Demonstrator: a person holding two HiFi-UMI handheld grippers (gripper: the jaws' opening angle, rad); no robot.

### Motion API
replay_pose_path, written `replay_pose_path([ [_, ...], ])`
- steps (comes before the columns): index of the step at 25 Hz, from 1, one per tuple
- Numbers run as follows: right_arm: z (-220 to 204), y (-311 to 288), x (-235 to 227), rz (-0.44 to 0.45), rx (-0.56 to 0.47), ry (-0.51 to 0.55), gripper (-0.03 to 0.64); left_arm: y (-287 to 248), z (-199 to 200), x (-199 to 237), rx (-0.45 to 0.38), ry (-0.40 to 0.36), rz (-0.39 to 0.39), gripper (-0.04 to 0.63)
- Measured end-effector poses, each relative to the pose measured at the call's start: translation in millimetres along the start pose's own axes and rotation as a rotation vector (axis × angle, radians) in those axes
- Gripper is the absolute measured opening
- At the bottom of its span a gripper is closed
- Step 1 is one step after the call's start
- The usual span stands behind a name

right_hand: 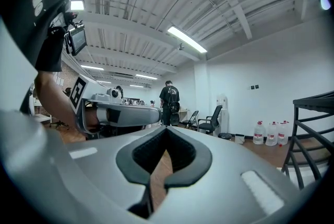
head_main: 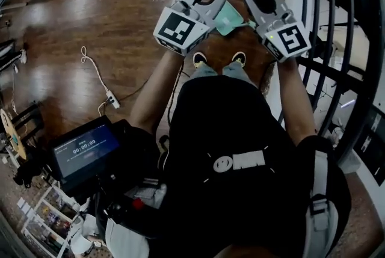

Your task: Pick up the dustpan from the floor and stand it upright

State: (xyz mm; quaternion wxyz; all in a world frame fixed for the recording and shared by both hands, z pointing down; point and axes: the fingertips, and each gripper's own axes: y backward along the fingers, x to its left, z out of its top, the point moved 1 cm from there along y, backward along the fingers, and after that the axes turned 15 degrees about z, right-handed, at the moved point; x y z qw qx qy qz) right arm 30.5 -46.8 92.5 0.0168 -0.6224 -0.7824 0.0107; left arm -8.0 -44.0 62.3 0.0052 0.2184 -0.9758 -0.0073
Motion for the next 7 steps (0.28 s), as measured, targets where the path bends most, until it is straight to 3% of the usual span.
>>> replay_pose_path([
  [7,2,2,-16,-0.013,0.016,-0.005,0.000,-20,-1,2,-0.011,0.016,-0.009,0.018],
])
